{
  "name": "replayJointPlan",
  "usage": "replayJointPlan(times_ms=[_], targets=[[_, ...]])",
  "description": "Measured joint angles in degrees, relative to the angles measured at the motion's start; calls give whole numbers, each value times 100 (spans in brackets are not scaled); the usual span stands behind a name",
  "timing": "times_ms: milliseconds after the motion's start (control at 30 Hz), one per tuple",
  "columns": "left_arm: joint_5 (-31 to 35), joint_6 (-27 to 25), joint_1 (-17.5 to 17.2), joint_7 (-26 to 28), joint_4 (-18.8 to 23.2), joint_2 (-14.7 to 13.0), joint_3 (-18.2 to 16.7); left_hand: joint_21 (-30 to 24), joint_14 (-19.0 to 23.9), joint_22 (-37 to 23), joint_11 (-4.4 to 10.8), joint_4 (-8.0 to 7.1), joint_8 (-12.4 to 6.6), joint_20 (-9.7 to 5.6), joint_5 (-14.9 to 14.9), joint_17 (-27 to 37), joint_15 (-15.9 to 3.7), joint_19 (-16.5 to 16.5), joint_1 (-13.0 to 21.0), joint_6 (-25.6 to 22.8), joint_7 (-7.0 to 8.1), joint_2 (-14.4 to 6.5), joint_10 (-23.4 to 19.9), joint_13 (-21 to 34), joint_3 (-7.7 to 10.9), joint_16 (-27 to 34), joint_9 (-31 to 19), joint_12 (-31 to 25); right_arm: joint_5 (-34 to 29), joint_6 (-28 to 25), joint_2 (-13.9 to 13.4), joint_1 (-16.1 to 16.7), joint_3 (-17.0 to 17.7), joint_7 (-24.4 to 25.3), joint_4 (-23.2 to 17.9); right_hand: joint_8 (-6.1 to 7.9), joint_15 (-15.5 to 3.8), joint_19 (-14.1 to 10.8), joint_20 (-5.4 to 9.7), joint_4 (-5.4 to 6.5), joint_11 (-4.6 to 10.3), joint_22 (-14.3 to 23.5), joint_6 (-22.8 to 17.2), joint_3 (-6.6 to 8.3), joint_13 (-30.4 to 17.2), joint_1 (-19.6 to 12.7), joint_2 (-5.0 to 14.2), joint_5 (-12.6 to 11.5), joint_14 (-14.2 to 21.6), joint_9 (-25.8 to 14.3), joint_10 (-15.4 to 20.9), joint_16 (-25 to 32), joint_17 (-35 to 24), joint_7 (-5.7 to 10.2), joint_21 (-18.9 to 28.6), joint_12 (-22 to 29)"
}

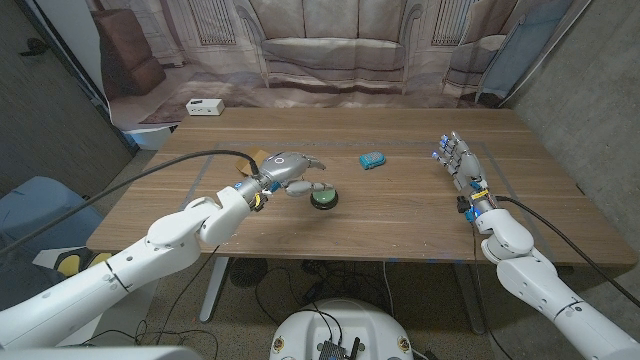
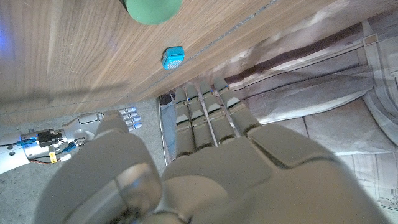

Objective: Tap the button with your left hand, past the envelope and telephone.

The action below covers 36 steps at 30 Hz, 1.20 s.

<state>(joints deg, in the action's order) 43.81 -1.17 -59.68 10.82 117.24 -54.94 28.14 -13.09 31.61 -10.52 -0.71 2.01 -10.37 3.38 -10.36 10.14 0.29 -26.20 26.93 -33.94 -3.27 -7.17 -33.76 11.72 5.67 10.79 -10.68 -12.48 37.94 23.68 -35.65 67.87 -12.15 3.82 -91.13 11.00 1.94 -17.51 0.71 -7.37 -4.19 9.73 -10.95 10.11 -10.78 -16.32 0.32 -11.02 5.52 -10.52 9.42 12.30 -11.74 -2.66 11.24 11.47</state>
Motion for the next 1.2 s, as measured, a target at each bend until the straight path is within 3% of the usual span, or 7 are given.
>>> replayJointPlan(times_ms=[567,1200], targets=[[-727,138,-333,992,-143,216,-361,44,-84,0,-40,-1,22,-1,0,15,-23,60,0,194,-10,0,82,0,-1,-23,0,41,-6,71,17,16,0,-34,7,0,0,0,0,0,0,0,0,0,0,0,0,0,0,0,0,0,0,0,0,0],[-1982,569,-707,1379,-304,530,-874,44,-177,0,-74,-1,22,23,0,14,53,89,-31,232,-49,31,115,15,-1,-22,0,41,21,183,-2,125,56,-96,-69,0,0,-32,32,3,0,0,0,-29,0,0,0,0,0,0,0,0,0,0,0,0]])
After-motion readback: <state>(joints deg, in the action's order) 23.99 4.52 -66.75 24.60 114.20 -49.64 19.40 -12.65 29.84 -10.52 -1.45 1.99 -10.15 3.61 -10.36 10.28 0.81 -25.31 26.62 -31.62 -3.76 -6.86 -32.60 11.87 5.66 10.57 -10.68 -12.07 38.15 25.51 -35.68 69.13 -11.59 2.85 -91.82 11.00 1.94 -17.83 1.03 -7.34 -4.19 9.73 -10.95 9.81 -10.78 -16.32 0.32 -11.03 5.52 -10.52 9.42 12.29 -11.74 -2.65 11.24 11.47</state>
